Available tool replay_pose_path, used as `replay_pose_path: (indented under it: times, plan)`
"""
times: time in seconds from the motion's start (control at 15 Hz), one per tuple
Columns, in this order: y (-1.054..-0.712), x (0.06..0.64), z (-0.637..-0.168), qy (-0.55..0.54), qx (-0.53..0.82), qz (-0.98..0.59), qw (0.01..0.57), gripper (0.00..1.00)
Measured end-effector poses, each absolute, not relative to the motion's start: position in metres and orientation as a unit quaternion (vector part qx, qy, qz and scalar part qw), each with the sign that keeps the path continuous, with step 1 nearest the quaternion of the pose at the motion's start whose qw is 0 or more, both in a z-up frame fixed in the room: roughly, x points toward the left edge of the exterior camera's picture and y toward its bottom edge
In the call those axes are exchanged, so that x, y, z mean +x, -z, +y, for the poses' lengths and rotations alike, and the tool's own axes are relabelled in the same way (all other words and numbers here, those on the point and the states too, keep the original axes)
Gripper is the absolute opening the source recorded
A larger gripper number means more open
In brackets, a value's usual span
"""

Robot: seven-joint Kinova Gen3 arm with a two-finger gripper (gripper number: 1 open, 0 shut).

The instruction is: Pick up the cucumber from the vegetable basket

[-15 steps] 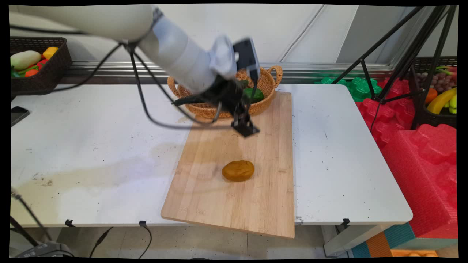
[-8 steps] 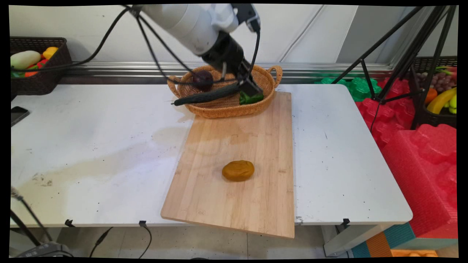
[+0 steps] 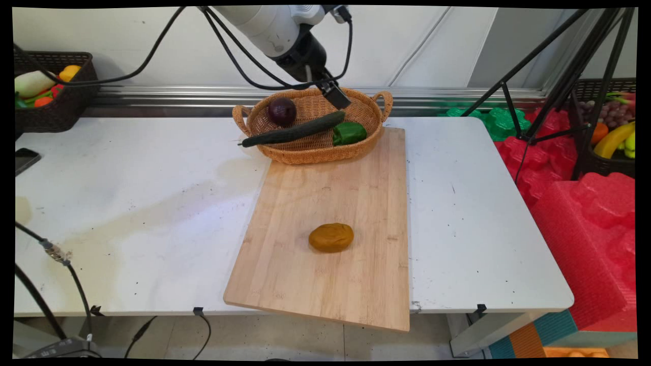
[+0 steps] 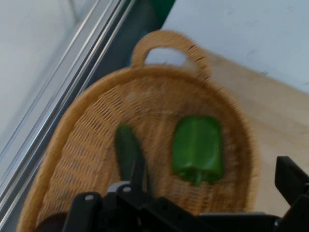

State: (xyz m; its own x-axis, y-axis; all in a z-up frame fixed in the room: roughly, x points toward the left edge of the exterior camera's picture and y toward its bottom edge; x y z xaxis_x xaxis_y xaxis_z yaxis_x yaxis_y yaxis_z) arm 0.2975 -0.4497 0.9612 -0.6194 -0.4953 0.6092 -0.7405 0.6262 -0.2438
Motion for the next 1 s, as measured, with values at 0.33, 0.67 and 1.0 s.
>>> replay_pose_path:
  times: [0.33,0.67,1.0]
  plan:
    - [-0.936,0.323,-0.472,-0.238,0.399,-0.858,0.221,1.00]
    - [-0.903,0.344,-0.487,-0.219,0.431,-0.855,0.188,1.00]
    - [-0.874,0.355,-0.495,-0.197,0.451,-0.855,0.164,1.00]
